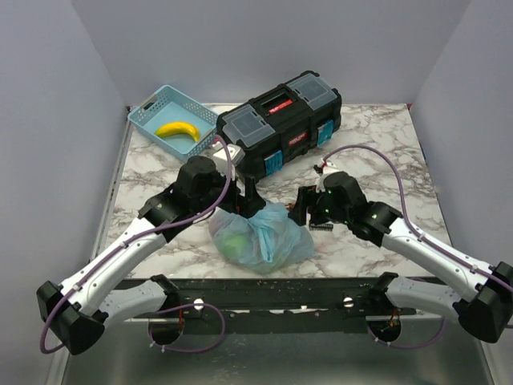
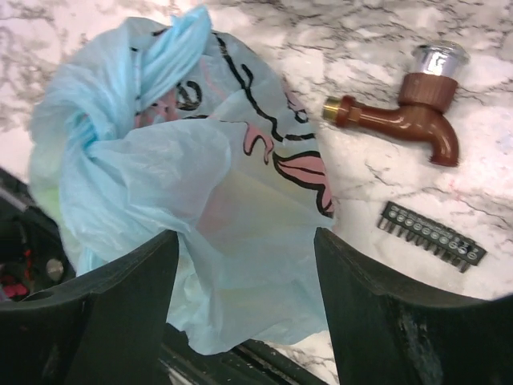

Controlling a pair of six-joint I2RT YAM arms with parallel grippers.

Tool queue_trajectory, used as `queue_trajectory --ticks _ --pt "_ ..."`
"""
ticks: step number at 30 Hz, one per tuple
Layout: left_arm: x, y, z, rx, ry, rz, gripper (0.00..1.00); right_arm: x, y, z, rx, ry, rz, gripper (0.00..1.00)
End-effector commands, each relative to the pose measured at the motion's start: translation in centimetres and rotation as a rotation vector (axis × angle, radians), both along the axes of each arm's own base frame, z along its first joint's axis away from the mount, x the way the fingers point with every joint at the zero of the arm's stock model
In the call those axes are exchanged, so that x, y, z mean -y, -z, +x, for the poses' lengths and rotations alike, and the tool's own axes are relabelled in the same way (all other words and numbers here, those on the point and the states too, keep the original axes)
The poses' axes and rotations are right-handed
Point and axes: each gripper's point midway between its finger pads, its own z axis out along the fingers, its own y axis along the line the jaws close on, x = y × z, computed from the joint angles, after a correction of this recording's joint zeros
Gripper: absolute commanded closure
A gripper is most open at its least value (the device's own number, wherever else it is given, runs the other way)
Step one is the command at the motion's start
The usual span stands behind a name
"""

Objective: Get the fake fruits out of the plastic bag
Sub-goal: Place the plastic bag at the center of the board, then untie the plastic bag at the center of the board.

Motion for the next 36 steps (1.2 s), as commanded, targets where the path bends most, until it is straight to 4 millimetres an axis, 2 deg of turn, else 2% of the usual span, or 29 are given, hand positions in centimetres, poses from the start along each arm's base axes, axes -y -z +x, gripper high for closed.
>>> queue_trajectory --ticks 1,2,3,4,5,7,11,13,15,17,22,24,29,32,36 --pt "-1.6 1.0 0.0 -0.027 0.019 0.177 0.02 -1.5 -2.8 -1.8 -0.006 -0.11 0.068 0.27" --pt "-1.5 0.9 0.1 -0.042 0.021 0.18 0.02 -1.8 -3.5 -2.4 -0.012 -0.13 0.098 0.24" --pt "-1.2 0.9 -0.1 -0.054 0.038 0.177 0.02 -2.2 -4.2 -3.0 -0.016 -0.153 0.123 0.17" --pt "-0.8 1.0 -0.3 -0.062 0.064 0.172 0.02 -2.5 -4.8 -3.6 -0.018 -0.174 0.141 0.02" --pt "-0.6 1.3 -0.4 -0.065 0.083 0.172 0.02 -2.6 -5.2 -4.2 -0.013 -0.189 0.144 0.0" --pt "-0.5 1.9 -0.5 -0.078 0.107 0.195 0.02 -2.0 -5.9 -4.7 0.007 -0.176 0.128 0.0" --pt "-0.9 2.9 -0.5 -0.093 0.133 0.258 0.05 -0.6 -7.0 -4.3 0.07 -0.169 0.067 0.0" --pt "-0.7 3.7 -0.2 -0.072 0.142 0.261 0.09 -1.6 -6.8 -4.3 0.072 -0.23 0.06 0.0" --pt "-0.9 5.0 0.3 -0.059 0.149 0.293 0.09 -3.2 -6.2 -4.5 0.051 -0.31 0.066 0.07" --pt "-1.5 6.2 0.9 -0.044 0.132 0.339 0.1 -4.4 -5.6 -4.4 0.037 -0.368 0.068 0.1" --pt "-1.7 6.9 1.5 -0.025 0.126 0.357 0.1 -7.0 -4.8 -4.0 0.042 -0.474 0.088 0.26" --pt "-1.8 7.6 1.6 -0.033 0.119 0.373 0.11 -7.6 -4.8 -3.7 0.062 -0.489 0.079 0.28" --pt "-2.3 8.9 2.5 -0.055 0.08 0.424 0.22 -7.9 -5.2 -2.5 0.174 -0.43 -0.015 0.28" --pt "-2.2 9.3 2.6 -0.068 0.078 0.427 0.27 -7.7 -5.0 -1.7 0.234 -0.385 -0.115 0.24" --pt "-2.2 10.1 2.6 -0.088 0.086 0.443 0.31 -8.3 -5.3 -1.4 0.256 -0.391 -0.129 0.2"
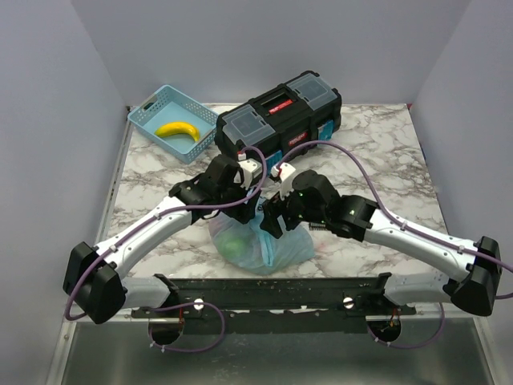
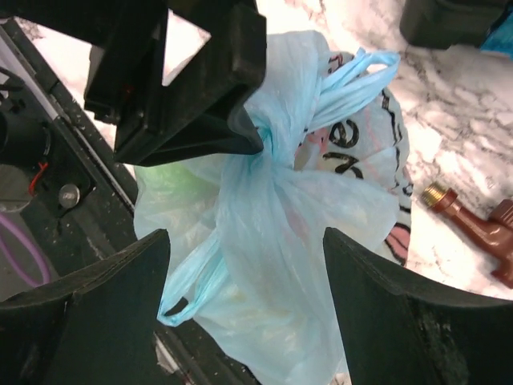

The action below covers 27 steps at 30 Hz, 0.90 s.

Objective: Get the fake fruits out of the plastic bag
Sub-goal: Untie the plastic bag at the center of the board.

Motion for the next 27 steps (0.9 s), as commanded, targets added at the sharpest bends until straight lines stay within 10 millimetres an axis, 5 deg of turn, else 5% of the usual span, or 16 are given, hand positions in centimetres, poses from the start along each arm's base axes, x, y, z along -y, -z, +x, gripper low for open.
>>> queue_trajectory --ticks 1,7,17,27 --pt "-0.2 0.5 0.6 0.008 -0.007 0.023 0.35 -0.3 -1.3 1.9 0.109 0.043 -0.025 0.2" --pt "0.7 0.2 -0.3 -0.024 0.039 -0.027 0.5 -1.2 -0.6 2.3 0.11 0.044 -0.021 0.19" --pt "1.0 -0.9 -0.5 -0.005 0.051 -0.058 0.95 -1.4 2.6 3.1 0.12 0.096 -0.097 0.23" --pt "0.9 -2.5 -0.6 0.054 0.048 -0.106 1.0 -1.5 5.1 2.6 0.11 0.138 -0.06 0.29"
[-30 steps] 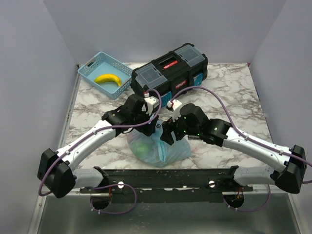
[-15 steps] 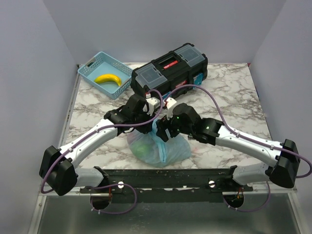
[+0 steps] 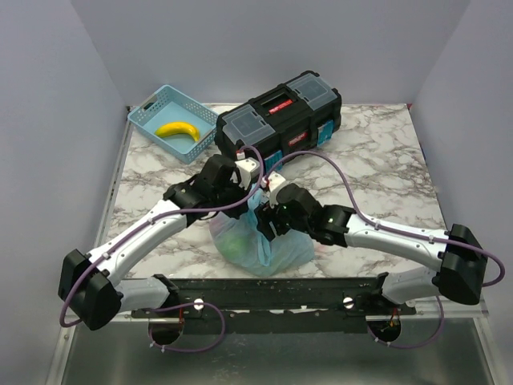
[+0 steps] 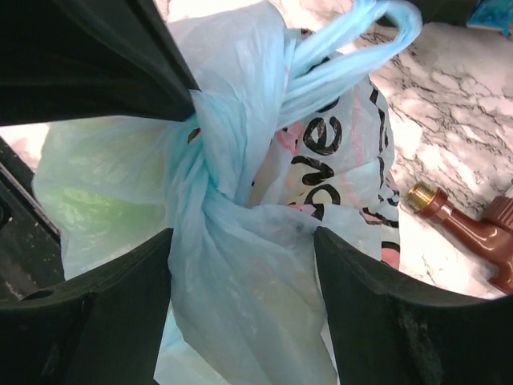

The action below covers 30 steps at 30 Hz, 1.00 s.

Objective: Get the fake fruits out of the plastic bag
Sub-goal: Untie the plastic bag at the center of the board.

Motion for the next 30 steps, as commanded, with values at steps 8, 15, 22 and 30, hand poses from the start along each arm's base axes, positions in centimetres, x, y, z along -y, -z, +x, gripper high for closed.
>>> queue_trajectory --ticks 8,15,22,30 --pt "-1.7 -2.1 1.6 0.127 -0.119 -0.012 1.0 3.0 -0.8 1.9 0.058 0.3 0.144 0.59" --pt "-3.6 -3.6 2.7 0.228 -0.226 -0.007 1.0 8.2 -1.0 1.8 -0.004 0.663 0.437 0.95" --pt "-3.9 -4.2 2.7 0.273 -0.237 -0.031 1.0 10.0 -0.5 -0.6 -0.175 0.736 0.8 0.89" --pt "-3.4 -4.1 2.4 0.255 -0.206 -0.043 1.0 11.7 -2.9 -1.8 -0.082 0.637 0.737 0.46"
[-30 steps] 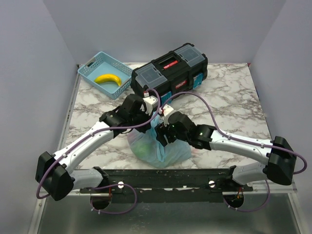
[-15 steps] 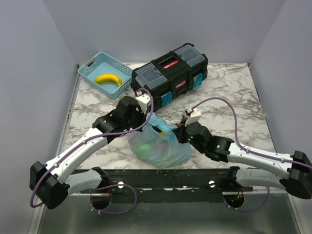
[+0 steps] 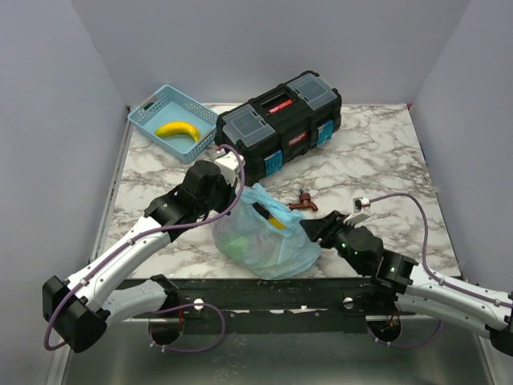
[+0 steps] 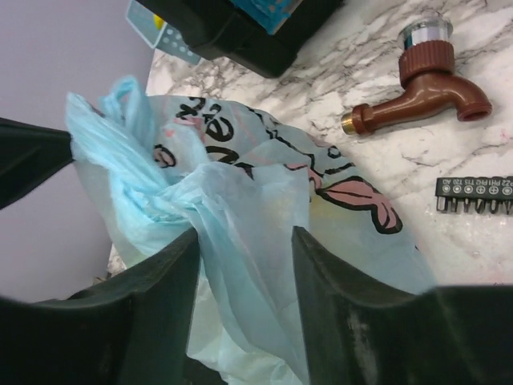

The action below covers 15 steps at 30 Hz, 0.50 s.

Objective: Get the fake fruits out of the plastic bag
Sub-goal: Untie the plastic bag at the center of the board.

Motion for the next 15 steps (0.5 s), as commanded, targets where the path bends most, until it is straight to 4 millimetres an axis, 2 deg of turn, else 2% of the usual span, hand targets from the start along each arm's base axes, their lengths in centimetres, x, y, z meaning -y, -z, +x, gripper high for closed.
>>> queue_trajectory --ticks 1,4,5,6,8,10,11,15 --pt "0.1 -0.3 0.4 0.016 -0.005 -0.012 1.0 0.8 -3.3 0.1 0.057 -0.01 -0.097 0.42" --pt "0.3 -0.5 0.1 0.009 0.009 -0.023 1.0 0.8 -4.7 0.1 0.1 -0.074 -0.266 0.3" --pt "0.3 -0.4 0.1 0.013 0.008 -0.024 1.0 0.4 -5.7 0.1 0.125 -0.115 -0.316 0.22" --pt "0.2 -0.4 0.1 0.016 0.007 -0.025 1.0 -0.4 -6.1 -0.1 0.139 -0.173 -0.367 0.16" --pt "0.3 -0.3 0.1 0.013 0.007 -0.025 1.0 -3.7 -7.5 -1.6 0.198 -0.417 -0.446 0.06" --pt "0.8 -0.4 -0.1 -0.005 0.032 -0.037 1.0 -6.1 -7.8 -2.6 0.207 -0.59 -0.52 0.06" --pt "1.0 -0.4 -0.2 -0.013 0.041 -0.042 1.0 -6.7 -7.4 -2.3 0.193 -0.614 -0.565 0.06" --pt "0.8 -0.2 -0.3 -0.005 0.036 -0.041 1.0 -6.9 -6.8 0.7 0.116 -0.486 -0.79 0.08"
